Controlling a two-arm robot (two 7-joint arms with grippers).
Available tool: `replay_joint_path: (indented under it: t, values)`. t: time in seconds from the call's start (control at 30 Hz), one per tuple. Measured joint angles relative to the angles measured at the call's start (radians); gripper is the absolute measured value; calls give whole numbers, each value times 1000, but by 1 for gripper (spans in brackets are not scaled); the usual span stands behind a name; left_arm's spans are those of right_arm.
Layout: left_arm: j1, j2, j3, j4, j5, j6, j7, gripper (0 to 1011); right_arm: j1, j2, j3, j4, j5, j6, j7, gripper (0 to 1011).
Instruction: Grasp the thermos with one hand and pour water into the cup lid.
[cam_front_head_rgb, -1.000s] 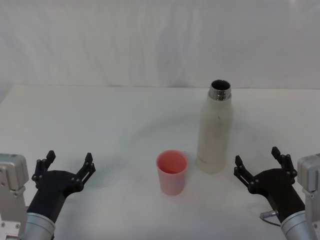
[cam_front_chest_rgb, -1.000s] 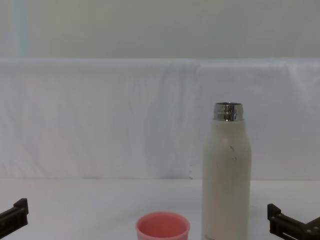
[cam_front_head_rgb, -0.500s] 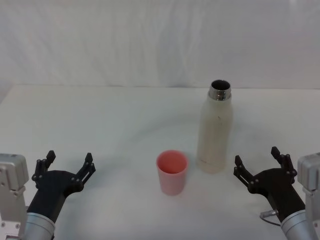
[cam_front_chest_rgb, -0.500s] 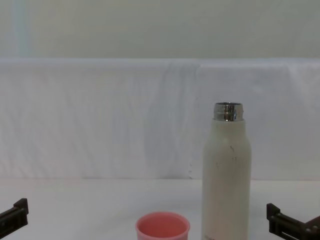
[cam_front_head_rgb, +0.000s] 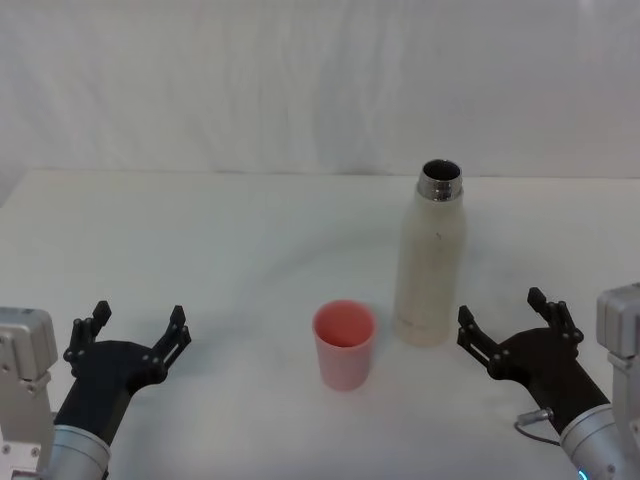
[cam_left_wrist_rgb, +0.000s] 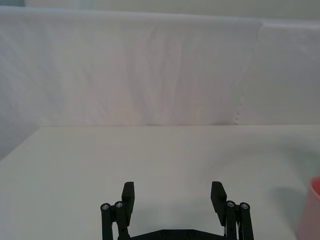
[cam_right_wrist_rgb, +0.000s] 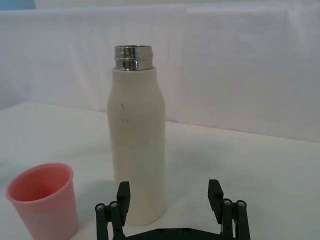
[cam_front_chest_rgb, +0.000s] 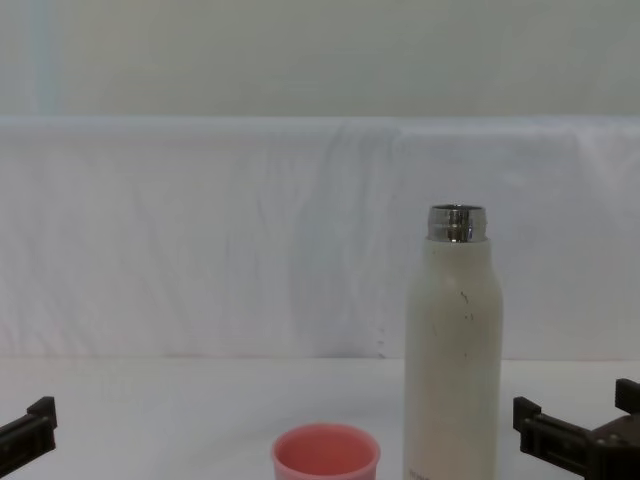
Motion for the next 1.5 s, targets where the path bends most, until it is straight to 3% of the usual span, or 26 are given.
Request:
replay_joint_path:
  t: [0.73, 1.5]
  values:
    - [0, 0, 0, 0, 0, 0, 0, 1001, 93, 49, -6, 13, 19, 110, 126, 1003]
    - [0, 0, 0, 0, 0, 0, 0, 1001, 193, 71, -45, 79, 64, 153, 158, 1003]
